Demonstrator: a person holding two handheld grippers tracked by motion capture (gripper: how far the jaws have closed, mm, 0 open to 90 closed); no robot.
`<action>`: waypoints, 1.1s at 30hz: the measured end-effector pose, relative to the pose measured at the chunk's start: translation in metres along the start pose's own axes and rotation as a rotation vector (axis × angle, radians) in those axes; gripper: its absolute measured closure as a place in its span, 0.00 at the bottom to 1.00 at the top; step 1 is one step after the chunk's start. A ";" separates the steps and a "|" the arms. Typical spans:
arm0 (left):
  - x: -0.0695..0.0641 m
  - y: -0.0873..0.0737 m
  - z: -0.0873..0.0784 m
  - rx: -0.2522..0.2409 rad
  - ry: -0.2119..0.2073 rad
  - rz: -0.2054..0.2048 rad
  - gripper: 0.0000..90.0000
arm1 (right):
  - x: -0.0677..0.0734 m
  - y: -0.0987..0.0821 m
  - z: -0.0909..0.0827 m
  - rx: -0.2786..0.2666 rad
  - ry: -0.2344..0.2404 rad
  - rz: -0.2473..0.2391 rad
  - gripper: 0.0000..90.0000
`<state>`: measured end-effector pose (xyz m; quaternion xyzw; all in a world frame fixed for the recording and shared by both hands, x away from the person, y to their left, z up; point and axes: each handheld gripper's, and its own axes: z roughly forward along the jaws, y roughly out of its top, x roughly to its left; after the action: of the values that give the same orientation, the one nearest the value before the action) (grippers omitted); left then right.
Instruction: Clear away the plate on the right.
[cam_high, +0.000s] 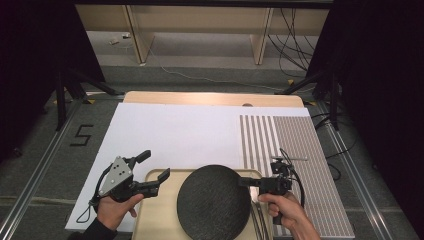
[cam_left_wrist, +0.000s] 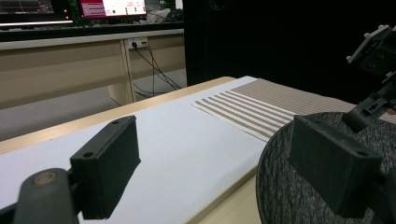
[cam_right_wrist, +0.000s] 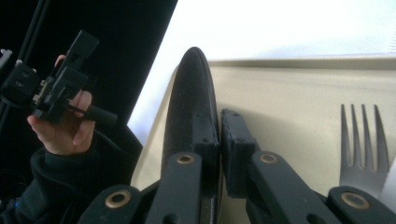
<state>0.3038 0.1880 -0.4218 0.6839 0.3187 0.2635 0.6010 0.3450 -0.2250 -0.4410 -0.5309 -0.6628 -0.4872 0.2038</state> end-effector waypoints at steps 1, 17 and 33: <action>0.000 0.000 0.000 0.000 0.000 -0.002 0.18 | 0.001 0.000 0.001 0.002 -0.003 -0.005 0.96; -0.001 0.000 0.000 0.000 -0.002 0.000 0.18 | 0.003 0.001 0.019 0.039 -0.040 -0.026 0.95; -0.001 0.000 0.000 0.002 -0.001 0.000 0.18 | 0.004 0.000 0.023 0.117 -0.169 -0.104 0.94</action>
<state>0.3034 0.1875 -0.4220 0.6846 0.3185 0.2628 0.6007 0.3496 -0.2034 -0.4479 -0.5221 -0.7317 -0.4110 0.1521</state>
